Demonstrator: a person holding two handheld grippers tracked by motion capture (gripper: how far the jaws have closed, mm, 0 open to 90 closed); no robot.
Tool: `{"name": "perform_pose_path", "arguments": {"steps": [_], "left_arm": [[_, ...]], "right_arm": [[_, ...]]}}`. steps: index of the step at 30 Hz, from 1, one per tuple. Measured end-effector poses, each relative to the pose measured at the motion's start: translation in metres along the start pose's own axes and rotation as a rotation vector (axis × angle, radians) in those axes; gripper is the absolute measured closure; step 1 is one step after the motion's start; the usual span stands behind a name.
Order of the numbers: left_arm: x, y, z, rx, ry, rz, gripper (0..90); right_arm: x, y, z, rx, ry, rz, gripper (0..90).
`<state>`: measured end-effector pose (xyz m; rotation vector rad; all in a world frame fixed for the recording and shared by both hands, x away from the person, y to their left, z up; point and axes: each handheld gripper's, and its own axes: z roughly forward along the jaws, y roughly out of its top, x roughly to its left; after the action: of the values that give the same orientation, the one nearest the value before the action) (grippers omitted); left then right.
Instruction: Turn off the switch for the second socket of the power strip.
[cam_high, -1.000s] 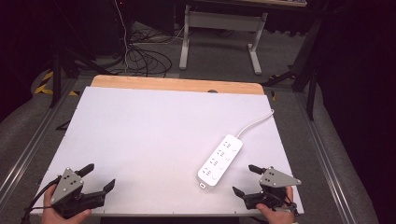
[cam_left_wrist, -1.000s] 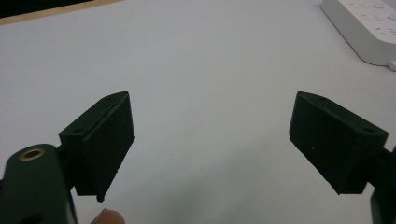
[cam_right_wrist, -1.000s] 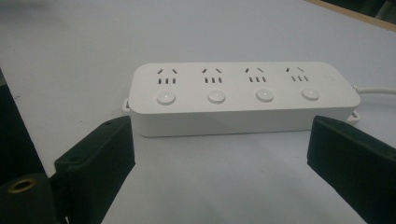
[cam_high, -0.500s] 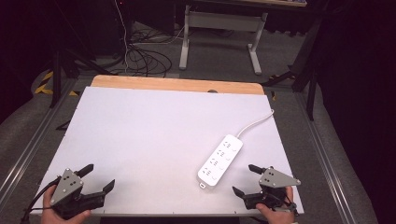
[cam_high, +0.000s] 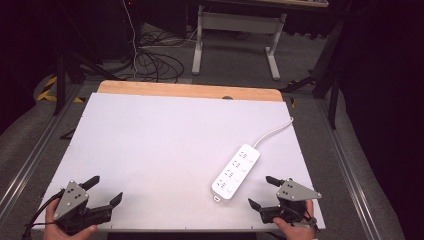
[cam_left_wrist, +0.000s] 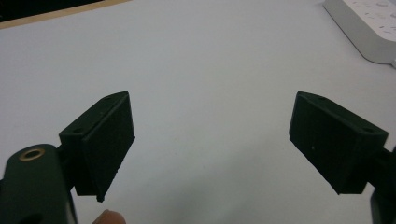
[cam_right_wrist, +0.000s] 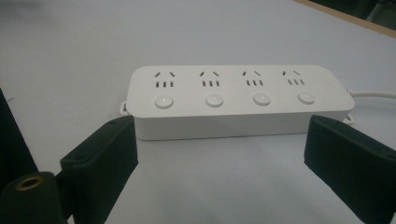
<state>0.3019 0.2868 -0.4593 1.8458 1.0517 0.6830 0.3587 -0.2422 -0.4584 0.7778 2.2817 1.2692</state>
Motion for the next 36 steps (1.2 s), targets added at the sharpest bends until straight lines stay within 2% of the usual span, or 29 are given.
{"name": "perform_pose_path", "arguments": {"steps": [12,18,36], "left_arm": [[0.0,0.0,0.0,0.003,-0.002,-0.003,14.7],[0.0,0.0,-0.001,0.003,-0.003,-0.003,14.7],[0.001,0.0,-0.001,0.005,-0.002,-0.001,14.7]], "right_arm": [[-0.003,0.013,0.001,0.005,-0.009,-0.004,13.3],[-0.006,0.02,0.001,-0.002,-0.013,0.01,13.3],[-0.016,0.05,0.013,-0.007,-0.01,-0.001,16.0]]}}
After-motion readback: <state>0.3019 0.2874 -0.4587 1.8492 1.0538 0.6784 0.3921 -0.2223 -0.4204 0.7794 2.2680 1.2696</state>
